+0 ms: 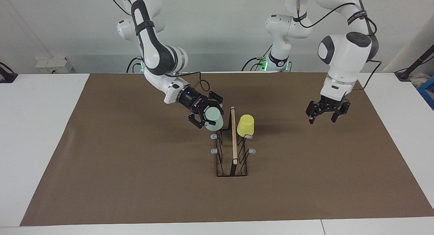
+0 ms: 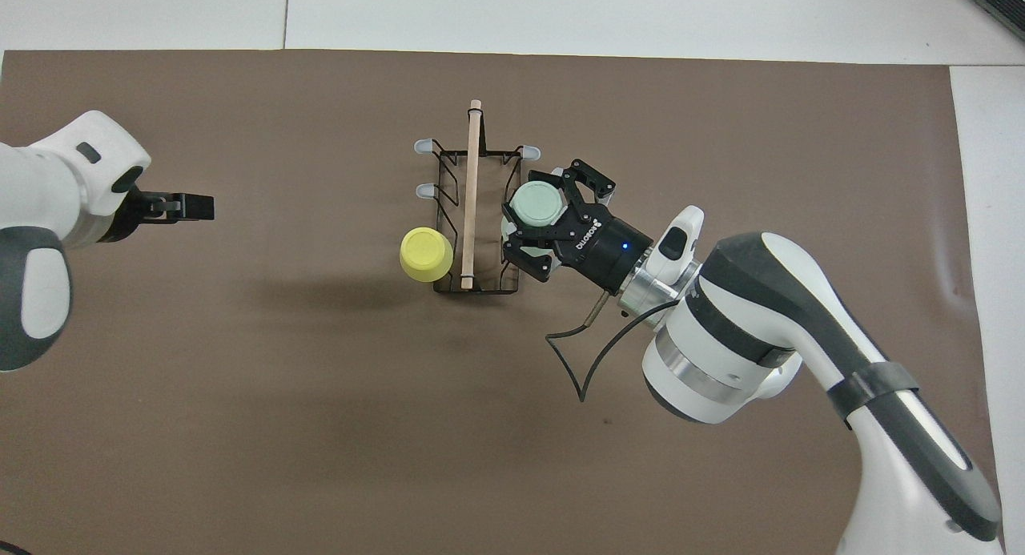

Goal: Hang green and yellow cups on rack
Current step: 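Withdraw the left gripper while the right gripper brings the green cup to the rack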

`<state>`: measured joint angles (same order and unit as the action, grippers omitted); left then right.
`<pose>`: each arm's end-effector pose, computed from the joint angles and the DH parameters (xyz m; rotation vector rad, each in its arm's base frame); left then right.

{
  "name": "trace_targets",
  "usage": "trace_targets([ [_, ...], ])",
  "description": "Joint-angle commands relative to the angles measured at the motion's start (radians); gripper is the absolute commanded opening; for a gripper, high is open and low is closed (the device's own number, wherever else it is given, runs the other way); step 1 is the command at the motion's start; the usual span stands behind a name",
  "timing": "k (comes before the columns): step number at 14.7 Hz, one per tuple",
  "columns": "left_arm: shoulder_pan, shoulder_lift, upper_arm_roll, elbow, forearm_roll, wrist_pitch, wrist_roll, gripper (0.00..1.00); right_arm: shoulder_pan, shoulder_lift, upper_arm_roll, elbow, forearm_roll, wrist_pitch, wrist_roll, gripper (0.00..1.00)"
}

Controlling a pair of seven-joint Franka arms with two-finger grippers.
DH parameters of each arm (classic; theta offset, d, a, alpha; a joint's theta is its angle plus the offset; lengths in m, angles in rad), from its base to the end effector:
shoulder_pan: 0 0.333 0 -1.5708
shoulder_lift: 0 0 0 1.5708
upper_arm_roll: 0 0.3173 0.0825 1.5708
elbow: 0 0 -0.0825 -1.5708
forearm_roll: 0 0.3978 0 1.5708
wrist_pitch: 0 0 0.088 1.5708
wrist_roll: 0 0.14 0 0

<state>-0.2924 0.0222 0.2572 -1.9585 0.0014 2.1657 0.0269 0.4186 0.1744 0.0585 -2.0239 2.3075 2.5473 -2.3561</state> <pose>0.5990 -0.0217 0.4445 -3.1204 0.0989 -0.2908 0.5695 0.2979 0.3706 -1.8656 -0.7606 -1.4561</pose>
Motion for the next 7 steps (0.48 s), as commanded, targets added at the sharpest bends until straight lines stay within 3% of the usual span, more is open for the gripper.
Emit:
trace_targets([
  [1, 0.077, 0.001, -0.01, 0.099, -0.05, -0.166, 0.129, 0.99, 0.018, 0.002, 0.001, 0.001, 0.052, 0.034, -0.042, 0.0],
  [7, 0.165, 0.021, -0.012, 0.289, -0.083, -0.395, 0.208, 0.99, 0.046, 0.013, 0.001, -0.009, 0.127, 0.06, -0.1, 0.0],
])
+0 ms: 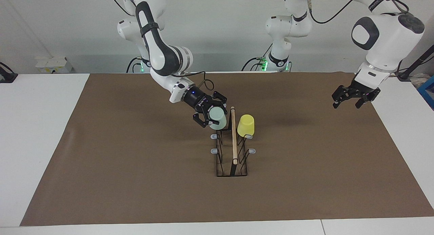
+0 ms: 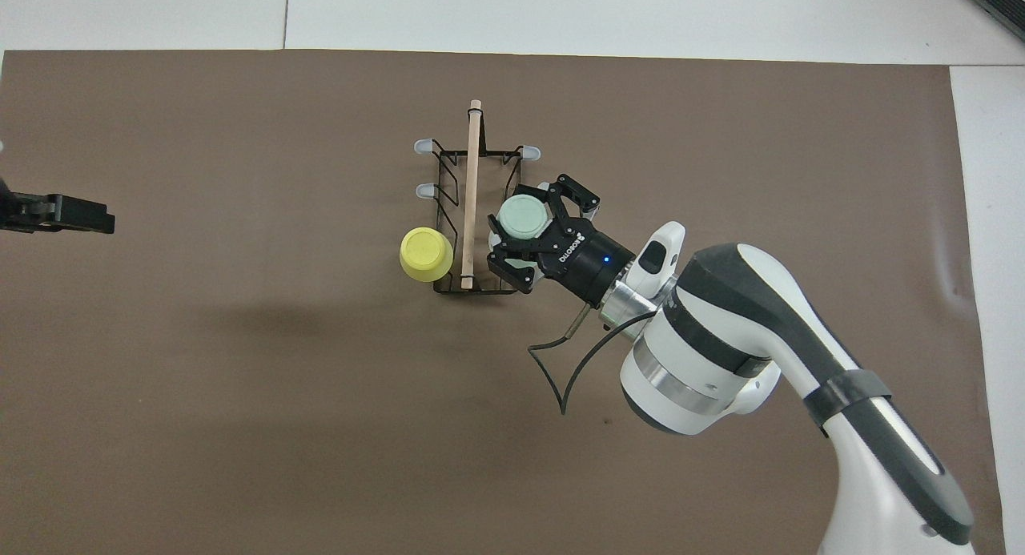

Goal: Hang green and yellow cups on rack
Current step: 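Withdraw the left gripper while the right gripper brings the green cup to the rack, then lower the green cup onto a rack peg with the right gripper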

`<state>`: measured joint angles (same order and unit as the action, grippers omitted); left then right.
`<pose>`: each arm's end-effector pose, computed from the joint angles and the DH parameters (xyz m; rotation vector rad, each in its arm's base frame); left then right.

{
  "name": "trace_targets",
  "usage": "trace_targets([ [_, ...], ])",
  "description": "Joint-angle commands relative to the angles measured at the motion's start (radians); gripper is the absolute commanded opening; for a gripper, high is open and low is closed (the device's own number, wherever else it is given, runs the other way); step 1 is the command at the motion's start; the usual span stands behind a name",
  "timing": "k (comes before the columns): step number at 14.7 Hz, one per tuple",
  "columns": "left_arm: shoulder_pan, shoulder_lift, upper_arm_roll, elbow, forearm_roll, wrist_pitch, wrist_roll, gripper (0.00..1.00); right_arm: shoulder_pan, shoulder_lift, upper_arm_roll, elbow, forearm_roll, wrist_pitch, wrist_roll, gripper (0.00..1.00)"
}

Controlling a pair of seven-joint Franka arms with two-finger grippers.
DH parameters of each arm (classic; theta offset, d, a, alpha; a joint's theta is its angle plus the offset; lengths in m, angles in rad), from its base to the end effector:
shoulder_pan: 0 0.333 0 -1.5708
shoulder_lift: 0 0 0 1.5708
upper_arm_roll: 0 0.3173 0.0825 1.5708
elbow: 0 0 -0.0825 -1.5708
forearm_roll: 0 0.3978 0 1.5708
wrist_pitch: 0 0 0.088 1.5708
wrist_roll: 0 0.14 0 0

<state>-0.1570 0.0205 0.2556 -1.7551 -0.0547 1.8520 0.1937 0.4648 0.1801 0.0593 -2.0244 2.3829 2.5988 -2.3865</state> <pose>0.5914 0.0515 0.5161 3.1001 -0.1275 0.1292 0.5550 0.3173 0.3618 -1.9016 -0.7308 -1.4340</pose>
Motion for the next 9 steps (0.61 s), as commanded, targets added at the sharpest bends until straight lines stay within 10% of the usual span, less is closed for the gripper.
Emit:
trace_targets([
  [1, 0.03, 0.025, -0.007, 0.115, -0.043, -0.102, 0.041, 1.0, 0.0, 0.012, 0.001, -0.016, 0.059, 0.007, -0.094, 0.0],
  [9, -0.013, -0.022, -0.016, 0.124, -0.031, -0.174, 0.004, 1.0, 0.0, 0.119, 0.001, -0.028, 0.208, -0.124, -0.287, 0.0],
])
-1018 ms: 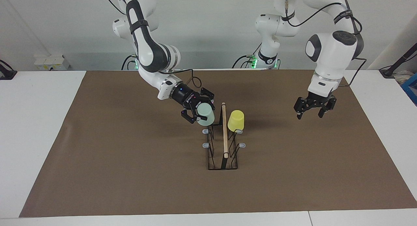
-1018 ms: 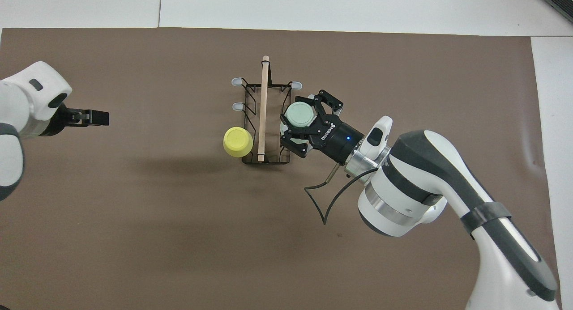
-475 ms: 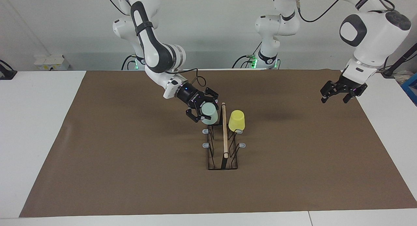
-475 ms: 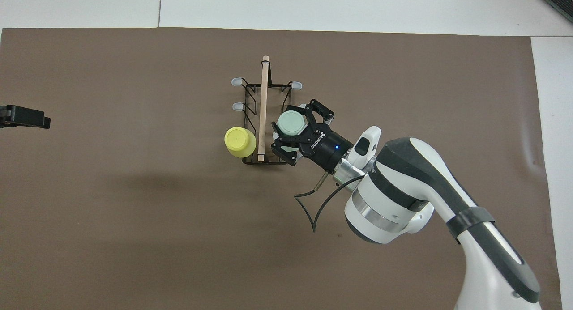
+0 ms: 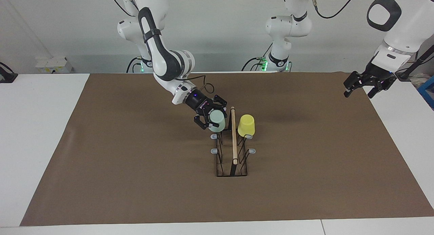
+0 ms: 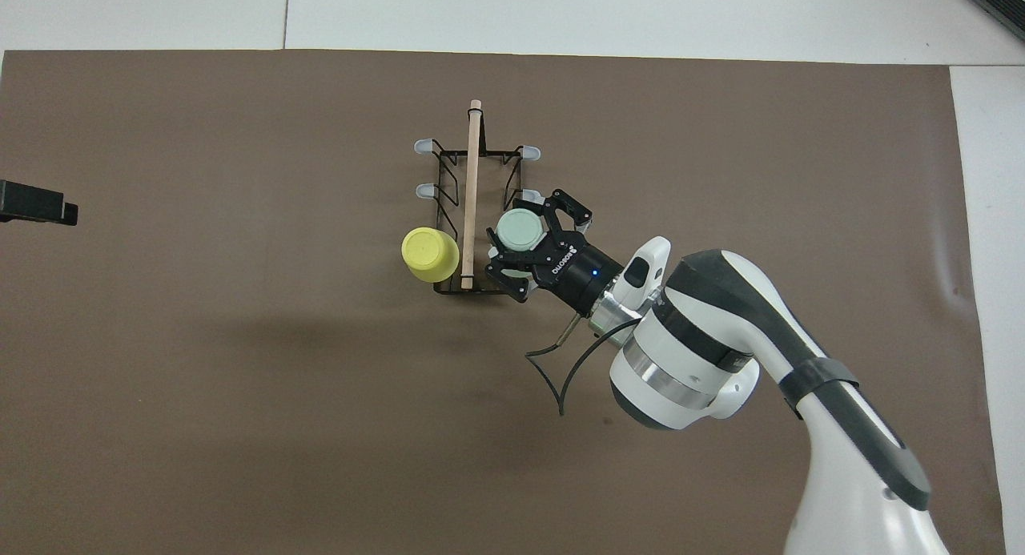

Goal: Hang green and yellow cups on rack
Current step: 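Lower the green cup onto a rack peg with the right gripper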

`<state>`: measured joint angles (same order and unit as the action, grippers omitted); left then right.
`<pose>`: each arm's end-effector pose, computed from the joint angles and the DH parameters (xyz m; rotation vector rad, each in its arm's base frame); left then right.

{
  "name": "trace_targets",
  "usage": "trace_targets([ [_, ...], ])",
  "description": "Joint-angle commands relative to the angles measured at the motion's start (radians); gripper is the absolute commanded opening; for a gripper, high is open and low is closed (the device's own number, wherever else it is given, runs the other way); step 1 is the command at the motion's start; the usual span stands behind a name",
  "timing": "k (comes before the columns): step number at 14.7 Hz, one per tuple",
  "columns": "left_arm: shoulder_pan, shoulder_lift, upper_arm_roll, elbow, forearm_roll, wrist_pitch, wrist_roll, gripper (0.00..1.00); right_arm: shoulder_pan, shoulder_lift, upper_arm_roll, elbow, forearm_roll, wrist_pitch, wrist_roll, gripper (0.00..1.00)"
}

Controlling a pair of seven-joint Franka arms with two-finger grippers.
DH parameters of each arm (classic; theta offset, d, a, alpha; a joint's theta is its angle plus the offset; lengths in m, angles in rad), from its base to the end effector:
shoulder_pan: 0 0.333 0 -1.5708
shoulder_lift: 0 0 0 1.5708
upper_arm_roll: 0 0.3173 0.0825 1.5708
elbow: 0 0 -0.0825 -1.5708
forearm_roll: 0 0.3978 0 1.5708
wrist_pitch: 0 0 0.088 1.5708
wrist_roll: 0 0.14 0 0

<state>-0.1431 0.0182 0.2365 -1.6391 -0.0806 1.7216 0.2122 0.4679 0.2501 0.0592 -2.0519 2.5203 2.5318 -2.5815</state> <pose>0.5869 0.0438 0.5632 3.0698 -0.1682 0.1163 0.5486 0.3237 0.3107 -1.9046 -0.7601 -1.4799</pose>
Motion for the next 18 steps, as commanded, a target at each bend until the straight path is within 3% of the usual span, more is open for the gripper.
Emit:
trace_targets([
  [1, -0.033, -0.023, 0.001, 0.009, -0.004, -0.048, -0.037, 1.0, -0.003, 0.052, 0.001, -0.001, 0.072, -0.056, -0.1, 0.0],
  [3, -0.064, -0.034, 0.001, 0.002, -0.002, -0.072, -0.068, 1.0, -0.003, 0.052, 0.001, -0.001, 0.072, -0.054, -0.1, 0.0],
  [8, -0.03, -0.055, -0.046, -0.01, 0.053, -0.073, -0.065, 1.0, -0.005, 0.055, 0.002, 0.001, 0.071, -0.044, -0.097, 0.0],
  [9, -0.02, -0.058, -0.063, -0.017, 0.053, -0.073, -0.063, 1.0, -0.006, 0.055, 0.001, 0.004, 0.068, -0.044, -0.094, 0.22],
  [10, 0.009, -0.069, -0.097, -0.028, 0.053, -0.071, -0.063, 1.0, -0.006, 0.054, 0.002, 0.013, 0.065, -0.036, -0.086, 0.65],
  [11, 0.045, -0.07, -0.136, -0.036, 0.053, -0.073, -0.062, 1.0, -0.003, 0.052, 0.004, 0.03, 0.061, -0.012, -0.071, 1.0],
  [14, 0.103, -0.07, -0.21, -0.038, 0.058, -0.08, -0.066, 1.0, -0.003, 0.026, 0.008, 0.058, 0.055, 0.082, -0.037, 1.0],
  [18, 0.108, -0.069, -0.217, -0.024, 0.071, -0.086, -0.059, 1.0, -0.003, 0.006, 0.047, 0.119, 0.003, 0.214, 0.044, 1.0],
])
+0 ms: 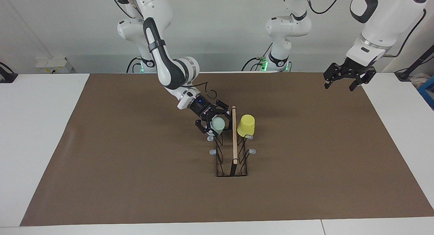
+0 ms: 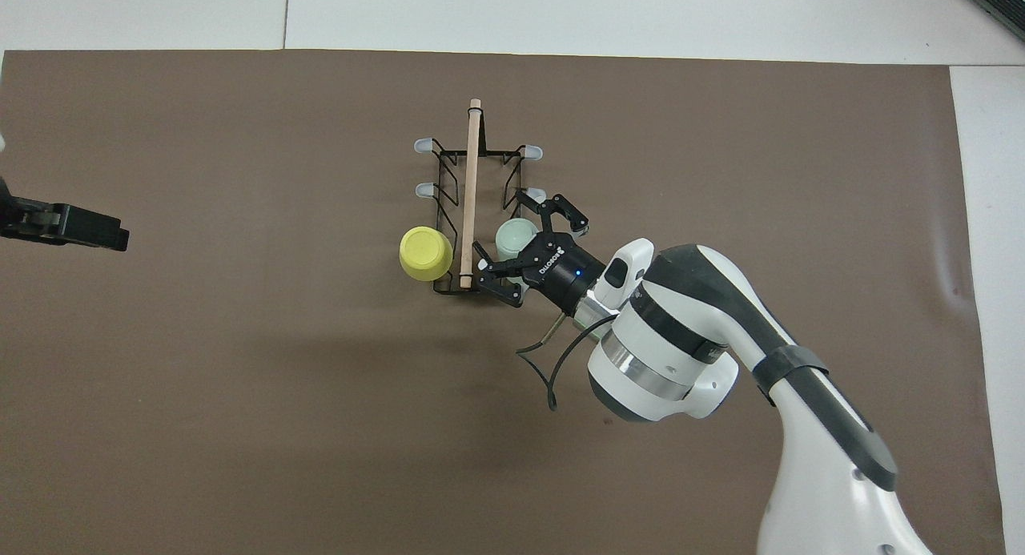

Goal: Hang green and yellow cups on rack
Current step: 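Lower the green cup onto a rack peg with the right gripper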

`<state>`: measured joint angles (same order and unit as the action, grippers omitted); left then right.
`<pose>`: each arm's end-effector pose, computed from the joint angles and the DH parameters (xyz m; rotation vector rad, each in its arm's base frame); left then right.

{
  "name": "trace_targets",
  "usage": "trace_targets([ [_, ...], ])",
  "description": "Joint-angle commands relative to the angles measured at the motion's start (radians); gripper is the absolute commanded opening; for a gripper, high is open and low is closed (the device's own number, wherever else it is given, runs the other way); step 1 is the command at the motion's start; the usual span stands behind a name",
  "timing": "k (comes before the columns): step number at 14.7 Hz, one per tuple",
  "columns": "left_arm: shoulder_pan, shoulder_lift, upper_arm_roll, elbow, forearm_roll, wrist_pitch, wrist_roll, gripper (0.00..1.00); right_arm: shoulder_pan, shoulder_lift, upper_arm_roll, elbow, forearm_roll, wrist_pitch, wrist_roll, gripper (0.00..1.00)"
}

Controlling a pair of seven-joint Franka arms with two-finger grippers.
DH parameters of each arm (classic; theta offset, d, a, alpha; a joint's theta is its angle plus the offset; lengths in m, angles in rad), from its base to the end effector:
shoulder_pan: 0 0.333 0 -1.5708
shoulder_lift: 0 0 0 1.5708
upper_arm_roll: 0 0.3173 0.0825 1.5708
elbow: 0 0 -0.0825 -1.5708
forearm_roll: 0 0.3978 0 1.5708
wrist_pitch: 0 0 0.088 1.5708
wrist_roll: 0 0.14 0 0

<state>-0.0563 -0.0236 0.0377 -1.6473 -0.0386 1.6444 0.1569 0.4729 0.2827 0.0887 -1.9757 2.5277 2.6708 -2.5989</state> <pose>0.5673 -0.0155 0.5755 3.0919 -0.2682 0.0362 0.5532 0.3358 0.3125 -1.9980 -0.7926 -1.4558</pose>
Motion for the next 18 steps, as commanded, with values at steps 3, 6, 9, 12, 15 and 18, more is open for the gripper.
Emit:
trace_targets([
  [3, 0.041, -0.027, -0.033, -0.009, 0.037, -0.027, -0.002, 1.0, -0.01, -0.033, 0.04, 0.067, -0.043, 0.122, 0.132, 1.0],
  [6, 0.065, -0.027, -0.056, -0.011, 0.037, -0.049, -0.007, 1.0, -0.01, -0.054, 0.043, 0.086, -0.111, 0.193, 0.164, 1.0],
  [9, 0.101, -0.027, -0.102, -0.009, 0.057, -0.055, -0.007, 1.0, -0.01, -0.062, 0.043, 0.109, -0.258, 0.243, 0.224, 1.0],
  [12, 0.092, -0.027, -0.102, -0.011, 0.065, -0.055, -0.014, 1.0, -0.01, -0.062, 0.043, 0.124, -0.415, 0.268, 0.318, 1.0],
  [15, 0.059, -0.021, -0.085, 0.004, 0.054, -0.055, -0.014, 1.0, -0.02, -0.062, 0.043, 0.124, -0.565, 0.268, 0.35, 1.0],
  [18, 0.027, -0.01, -0.05, 0.038, 0.046, -0.08, -0.013, 1.0, -0.052, -0.06, 0.043, 0.123, -0.723, 0.247, 0.355, 1.0],
])
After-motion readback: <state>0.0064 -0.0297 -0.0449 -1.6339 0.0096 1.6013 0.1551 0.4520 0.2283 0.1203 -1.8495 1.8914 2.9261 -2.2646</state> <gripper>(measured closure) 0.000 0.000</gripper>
